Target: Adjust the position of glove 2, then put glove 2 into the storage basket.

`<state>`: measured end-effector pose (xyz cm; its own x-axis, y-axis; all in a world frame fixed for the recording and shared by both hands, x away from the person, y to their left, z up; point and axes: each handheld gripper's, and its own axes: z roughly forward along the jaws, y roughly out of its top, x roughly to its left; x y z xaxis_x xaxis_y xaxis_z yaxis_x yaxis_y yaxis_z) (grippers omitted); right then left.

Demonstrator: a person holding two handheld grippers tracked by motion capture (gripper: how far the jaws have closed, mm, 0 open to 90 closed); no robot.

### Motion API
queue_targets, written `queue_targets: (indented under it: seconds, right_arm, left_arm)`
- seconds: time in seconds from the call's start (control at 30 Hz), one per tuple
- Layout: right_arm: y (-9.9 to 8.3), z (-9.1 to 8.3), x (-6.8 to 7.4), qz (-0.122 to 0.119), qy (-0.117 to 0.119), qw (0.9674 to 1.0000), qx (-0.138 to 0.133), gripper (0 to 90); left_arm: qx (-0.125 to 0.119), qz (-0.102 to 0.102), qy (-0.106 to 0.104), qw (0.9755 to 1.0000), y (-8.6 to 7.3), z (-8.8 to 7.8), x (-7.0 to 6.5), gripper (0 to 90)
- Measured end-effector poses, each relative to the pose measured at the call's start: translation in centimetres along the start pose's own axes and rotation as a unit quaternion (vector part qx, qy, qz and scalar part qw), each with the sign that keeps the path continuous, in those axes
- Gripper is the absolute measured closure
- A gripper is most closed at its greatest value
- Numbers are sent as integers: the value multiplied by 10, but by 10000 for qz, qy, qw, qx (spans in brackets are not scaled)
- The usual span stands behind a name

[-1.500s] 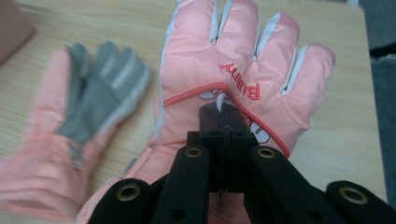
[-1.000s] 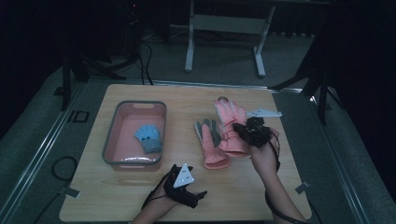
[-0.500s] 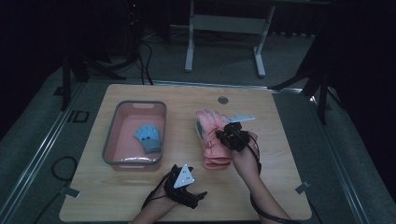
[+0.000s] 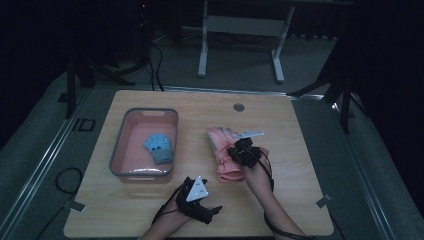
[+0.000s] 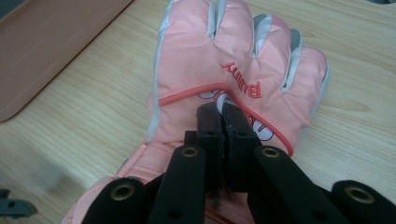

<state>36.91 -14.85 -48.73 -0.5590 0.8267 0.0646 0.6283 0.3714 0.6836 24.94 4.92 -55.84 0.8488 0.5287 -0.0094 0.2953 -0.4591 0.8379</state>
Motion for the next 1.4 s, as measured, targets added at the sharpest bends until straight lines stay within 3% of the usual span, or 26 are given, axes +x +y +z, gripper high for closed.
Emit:
queue_targets:
  seconds: [0.13, 0.3, 0.47, 0.63, 0.8, 0.9, 1.0, 1.03, 1.07, 1.1, 1.13, 1.2, 1.33, 1.4]
  right_arm:
    - [0, -6, -5, 36, 96, 9999, -105, 830]
    - [2, -11, -6, -17, 109, 9998, -149, 748]
    - [5, -26, -12, 2, 243, 9989, -413, 539]
    - [5, -37, -18, -80, 278, 9974, -655, 309]
    - [2, -44, -29, -123, 336, 9969, -696, 159]
    - [-2, -46, -34, -197, 278, 9971, -686, 146]
    - [-7, -47, -40, -304, 483, 9959, -707, 148]
    - [-8, -47, -41, -460, 432, 9956, -686, 141]
    - [-12, -50, -43, -731, 237, 9941, -765, 135]
    - [-12, -50, -43, -731, 237, 9941, -765, 135]
    - [-15, -53, -45, -888, 240, 9923, -827, 128]
    - [-17, -58, -48, -925, 204, 9917, -866, 128]
    - [-18, -64, -53, -683, 343, 9932, -877, 122]
    - [-18, -70, -56, -458, 468, 9940, -876, 98]
  left_arm:
    - [-26, -131, 70, 9999, 0, -1, 3, 25]
    - [-14, -157, 108, 9998, 0, -2, 4, 25]
    - [-8, -164, 129, 9998, 0, -3, 4, 25]
    - [-81, -141, 274, 9995, 4, -7, 4, 25]
    - [-264, -278, 519, 9979, 13, -15, 4, 26]
    - [-338, -391, 539, 9972, 17, -19, 5, 26]
    - [-337, -502, 556, 9966, 25, -25, 5, 26]
    - [-358, -596, 545, 9961, 29, -26, 6, 26]
    - [-436, -711, 508, 9952, 33, -29, 8, 26]
    - [-436, -711, 508, 9952, 33, -29, 8, 26]
    - [-459, -739, 561, 9946, 38, -33, 10, 26]
    - [-453, -664, 681, 9944, 44, -36, 13, 48]
    - [-423, -605, 763, 9943, 53, -37, 15, 50]
    - [-346, -495, 884, 9943, 66, -35, 18, 69]
